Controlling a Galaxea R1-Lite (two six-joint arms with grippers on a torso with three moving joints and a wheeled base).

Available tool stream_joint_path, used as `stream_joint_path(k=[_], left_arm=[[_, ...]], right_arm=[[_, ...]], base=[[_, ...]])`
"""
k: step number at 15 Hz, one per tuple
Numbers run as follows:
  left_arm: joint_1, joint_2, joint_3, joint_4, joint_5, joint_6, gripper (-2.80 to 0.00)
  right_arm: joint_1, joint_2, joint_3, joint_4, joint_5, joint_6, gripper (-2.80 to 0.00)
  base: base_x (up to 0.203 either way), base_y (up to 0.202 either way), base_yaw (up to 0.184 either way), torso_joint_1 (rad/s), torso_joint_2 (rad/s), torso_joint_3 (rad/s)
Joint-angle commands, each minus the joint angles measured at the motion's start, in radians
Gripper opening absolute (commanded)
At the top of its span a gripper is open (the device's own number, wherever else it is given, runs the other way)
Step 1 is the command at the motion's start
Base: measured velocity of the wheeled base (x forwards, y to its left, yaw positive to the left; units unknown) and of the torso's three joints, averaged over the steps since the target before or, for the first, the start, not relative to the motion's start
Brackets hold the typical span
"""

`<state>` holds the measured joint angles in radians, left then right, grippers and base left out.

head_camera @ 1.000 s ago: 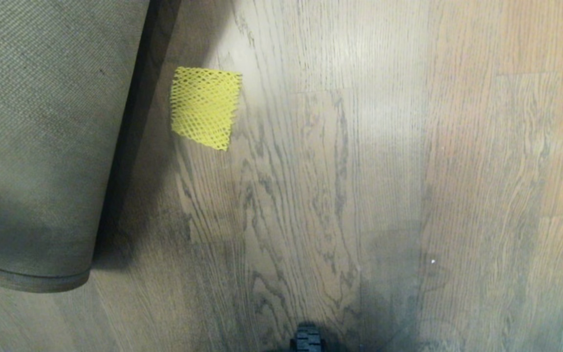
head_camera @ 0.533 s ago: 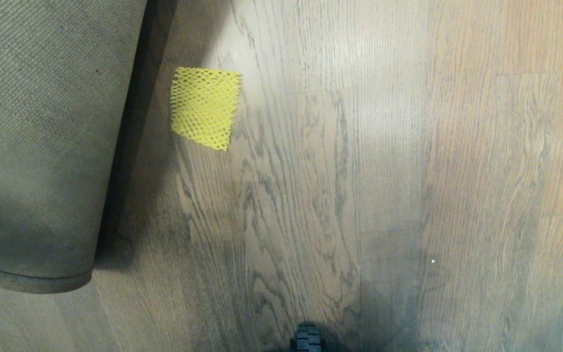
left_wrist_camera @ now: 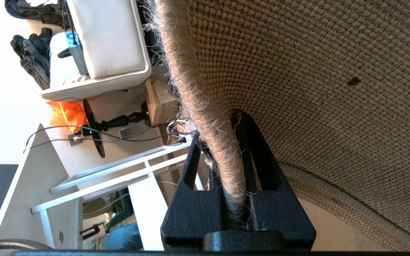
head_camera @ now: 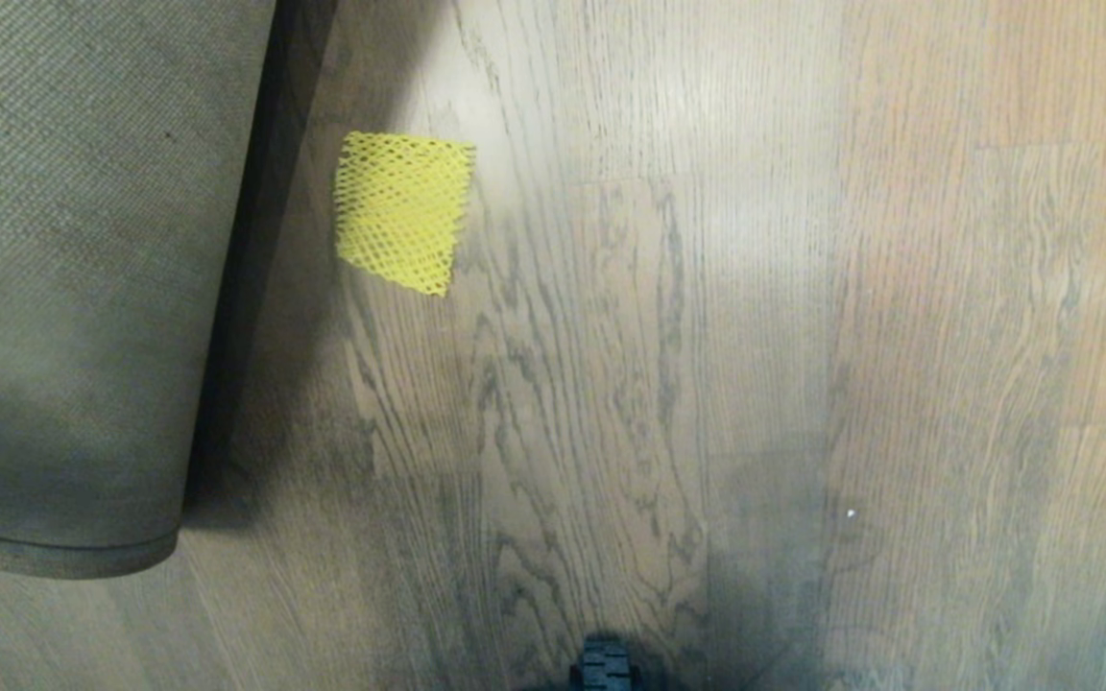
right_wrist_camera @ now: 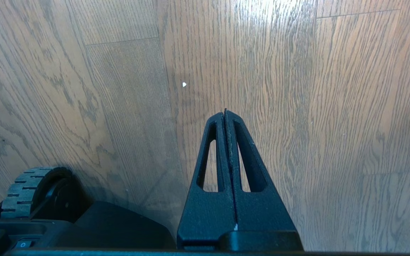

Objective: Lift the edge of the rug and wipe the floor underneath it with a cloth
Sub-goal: Pick up the foam protection net

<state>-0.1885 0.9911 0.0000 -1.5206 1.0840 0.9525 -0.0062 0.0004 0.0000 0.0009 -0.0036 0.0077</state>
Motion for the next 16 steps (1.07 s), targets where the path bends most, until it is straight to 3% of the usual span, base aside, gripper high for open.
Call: stream_joint_path(k=[1, 6, 11, 16], left_arm=[[0.001, 0.0, 0.0, -0.009, 0.007, 0.005, -2.8], [0.003, 0.004, 0.0, 0.009, 0.01, 0.003, -2.8], [0.005, -0.047, 0.0, 0.059, 0.014, 0.0, -2.8], [0.004, -0.167, 0.0, 0.284, 0.012, -0.036, -2.8]], right_arm=[[0.0, 0.0, 0.0, -0.001, 0.001, 0.0, -2.8], [0.0, 0.005, -0.004, 0.011, -0.002, -0.002, -2.8], [0.001, 0.0, 0.0, 0.007, 0.024, -0.107, -2.8], [0.002, 0.056, -0.002, 0.005, 0.037, -0.174, -2.8]], base=[[0.0, 0.0, 0.0, 0.0, 0.0, 0.0], [0.0, 0.0, 0.0, 0.0, 0.0, 0.0], [0.0, 0.0, 0.0, 0.0, 0.0, 0.0], [0.0, 0.0, 0.0, 0.0, 0.0, 0.0]])
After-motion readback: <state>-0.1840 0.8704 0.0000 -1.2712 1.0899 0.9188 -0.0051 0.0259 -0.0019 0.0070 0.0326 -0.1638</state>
